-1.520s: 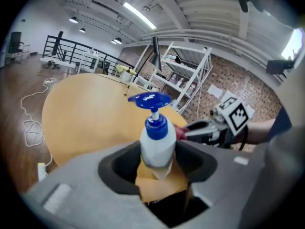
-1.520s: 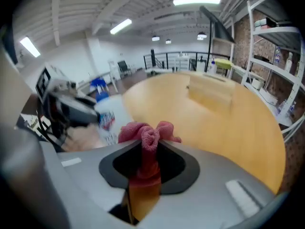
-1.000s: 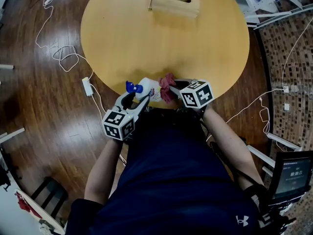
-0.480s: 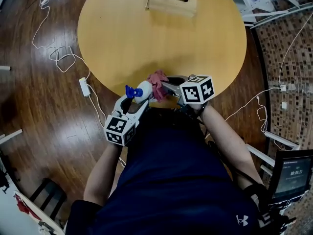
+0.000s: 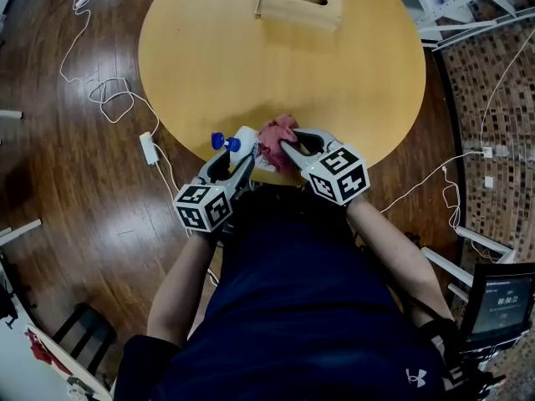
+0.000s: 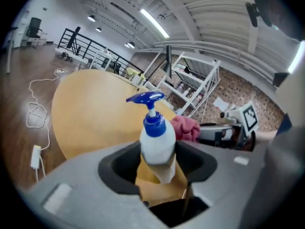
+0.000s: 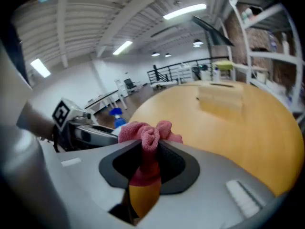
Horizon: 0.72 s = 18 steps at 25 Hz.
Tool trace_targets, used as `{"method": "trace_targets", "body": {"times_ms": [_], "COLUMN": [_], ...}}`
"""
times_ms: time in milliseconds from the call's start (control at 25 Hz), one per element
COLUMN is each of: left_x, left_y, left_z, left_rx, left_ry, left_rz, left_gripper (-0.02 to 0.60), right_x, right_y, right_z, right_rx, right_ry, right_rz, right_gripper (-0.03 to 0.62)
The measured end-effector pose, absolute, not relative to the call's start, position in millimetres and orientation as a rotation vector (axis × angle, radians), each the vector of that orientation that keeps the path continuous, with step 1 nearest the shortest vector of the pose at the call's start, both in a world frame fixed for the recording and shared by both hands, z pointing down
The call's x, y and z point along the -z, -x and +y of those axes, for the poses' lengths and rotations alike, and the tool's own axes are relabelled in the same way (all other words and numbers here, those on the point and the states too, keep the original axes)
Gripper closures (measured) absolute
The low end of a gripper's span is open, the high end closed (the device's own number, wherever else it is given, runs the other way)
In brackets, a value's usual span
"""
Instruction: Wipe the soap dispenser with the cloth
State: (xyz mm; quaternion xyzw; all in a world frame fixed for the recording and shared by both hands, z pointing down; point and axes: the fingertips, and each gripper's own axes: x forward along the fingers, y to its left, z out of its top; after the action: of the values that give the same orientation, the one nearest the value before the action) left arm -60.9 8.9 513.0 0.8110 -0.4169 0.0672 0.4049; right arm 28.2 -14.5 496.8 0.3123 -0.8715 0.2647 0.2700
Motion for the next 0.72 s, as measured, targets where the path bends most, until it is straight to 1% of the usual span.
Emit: {"method": "trace_targets", "body": {"times_ms": [80, 160, 240, 320, 440, 520, 600, 720], "left_x": [-514, -513, -514, -514, -510, -509, -511, -516], "left_y": [63, 65, 67, 66, 62, 62, 65, 67], "left_z": [8, 9, 11, 11, 11, 9, 8, 3], "left_rx": [-0.163, -0.148, -0.117, -0.1, -0.122, -0.143, -0.148, -0.131], "left_ry": [-2.034, -2.011, -1.98, -1.972, -2.001, -2.005, -1.976, -1.919], "left_rz": [-1.053, -1.075, -1.094, -1.1, -1.093, -1.089, -1.098, -1.119], "left_gripper": [0.35, 0.35, 0.35, 0.35, 0.35, 0.35, 0.35, 0.35], "right_x": [-488, -494, -507, -529, -560, -564, -539, -488], "right_y": [8, 24, 11, -17, -56, -67, -50, 5], "right_z": [0, 11, 13, 16, 26, 28, 26, 30], "right_rx": [-0.549, -0.456, -0.417, -0.405, -0.446, -0.406, -0.288, -0.05], "right_ry": [-0.663, -0.569, -0.579, -0.607, -0.625, -0.624, -0.619, -0.538], "right_rz": [-2.401, -2.392, -2.336, -2.232, -2.07, -1.998, -2.075, -2.278], "right_gripper": [0.496, 0.496, 0.496, 0.496, 0.496, 0.496, 0.496, 0.496]}}
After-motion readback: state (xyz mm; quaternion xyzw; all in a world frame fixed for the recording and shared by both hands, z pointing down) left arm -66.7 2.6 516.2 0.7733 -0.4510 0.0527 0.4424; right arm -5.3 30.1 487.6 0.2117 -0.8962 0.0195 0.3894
